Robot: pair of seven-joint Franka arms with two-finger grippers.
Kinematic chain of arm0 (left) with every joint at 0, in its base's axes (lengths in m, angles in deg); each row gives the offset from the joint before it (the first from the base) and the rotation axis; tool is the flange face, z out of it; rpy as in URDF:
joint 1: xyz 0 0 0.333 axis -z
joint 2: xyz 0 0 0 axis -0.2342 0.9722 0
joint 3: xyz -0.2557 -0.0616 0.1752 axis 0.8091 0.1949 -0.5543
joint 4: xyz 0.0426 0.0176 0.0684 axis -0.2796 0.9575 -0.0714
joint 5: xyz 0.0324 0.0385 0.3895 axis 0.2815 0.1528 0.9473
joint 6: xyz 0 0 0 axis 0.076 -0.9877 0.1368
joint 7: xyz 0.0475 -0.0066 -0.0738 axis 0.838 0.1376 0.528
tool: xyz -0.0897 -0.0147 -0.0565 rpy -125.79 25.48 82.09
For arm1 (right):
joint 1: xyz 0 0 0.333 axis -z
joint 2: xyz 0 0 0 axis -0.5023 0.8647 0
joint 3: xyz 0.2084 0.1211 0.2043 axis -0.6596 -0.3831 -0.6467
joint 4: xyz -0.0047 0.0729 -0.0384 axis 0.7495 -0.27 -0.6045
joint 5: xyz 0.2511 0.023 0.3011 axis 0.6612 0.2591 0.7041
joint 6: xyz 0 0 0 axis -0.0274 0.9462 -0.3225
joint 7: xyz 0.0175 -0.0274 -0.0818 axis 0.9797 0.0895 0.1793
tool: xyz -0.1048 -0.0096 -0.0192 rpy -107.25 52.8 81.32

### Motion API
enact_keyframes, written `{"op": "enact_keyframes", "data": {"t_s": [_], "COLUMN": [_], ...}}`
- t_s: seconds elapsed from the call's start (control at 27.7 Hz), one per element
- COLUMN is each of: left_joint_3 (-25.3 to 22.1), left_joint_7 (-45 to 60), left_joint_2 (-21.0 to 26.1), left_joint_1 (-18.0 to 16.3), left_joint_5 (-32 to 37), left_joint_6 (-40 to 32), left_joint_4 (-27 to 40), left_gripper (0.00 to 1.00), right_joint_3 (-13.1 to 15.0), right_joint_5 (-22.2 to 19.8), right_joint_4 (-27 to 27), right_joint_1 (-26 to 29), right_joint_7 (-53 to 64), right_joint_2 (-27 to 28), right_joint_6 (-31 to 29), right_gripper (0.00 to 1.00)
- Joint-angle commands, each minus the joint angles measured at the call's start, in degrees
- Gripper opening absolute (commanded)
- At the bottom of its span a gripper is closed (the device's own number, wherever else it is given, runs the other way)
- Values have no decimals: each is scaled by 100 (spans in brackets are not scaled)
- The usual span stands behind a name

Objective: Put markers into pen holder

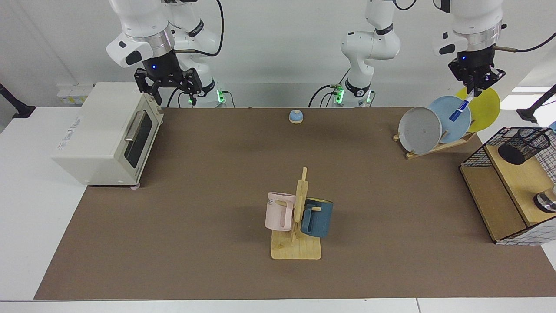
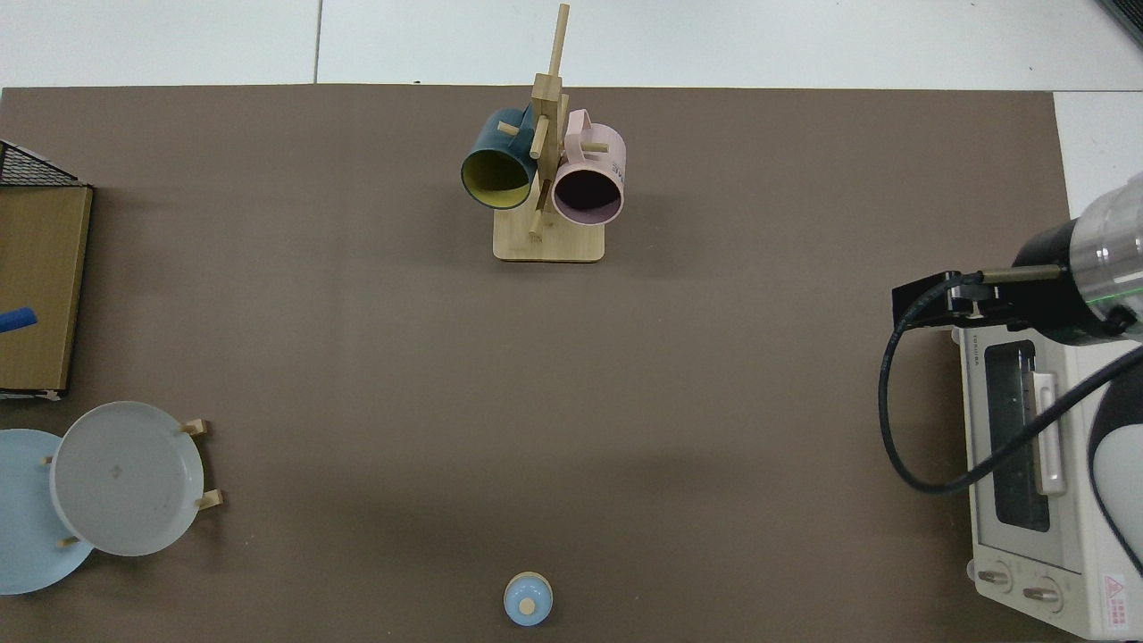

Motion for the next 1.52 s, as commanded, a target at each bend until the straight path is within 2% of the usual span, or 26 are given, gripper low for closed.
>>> {"op": "enact_keyframes", "data": {"t_s": [0.0, 0.4, 0.69, 1.08, 1.23, 1.48], "left_joint_3": [-128, -164, -173, -181, -190, -190], "left_joint_7": [-488, -602, -1033, -1446, -1604, -2130], "left_joint_2": [120, 120, 243, 516, 770, 1025], "left_joint_1": [-61, -87, -755, -1431, -1634, -2074], "left_joint_5": [223, 935, 988, 1199, 1462, 1541], "left_joint_6": [156, 305, 832, 1350, 1570, 1913], "left_joint_4": [-182, -217, -217, -200, -209, -209], "left_gripper": [0, 0, 0, 0, 0, 0], "right_joint_3": [-79, -166, -166, -158, -149, -149], "right_joint_5": [-97, -88, 26, 26, 26, 26], "right_joint_4": [98, -52, -52, -52, -52, -52], "right_joint_1": [106, 18, 9, 79, 79, 79], "right_joint_7": [1, -711, -649, -676, -685, -685], "right_joint_2": [14, -82, -82, -74, -74, -74], "right_joint_6": [183, 103, 68, 68, 68, 68], "right_gripper": [100, 100, 100, 100, 100, 100]}}
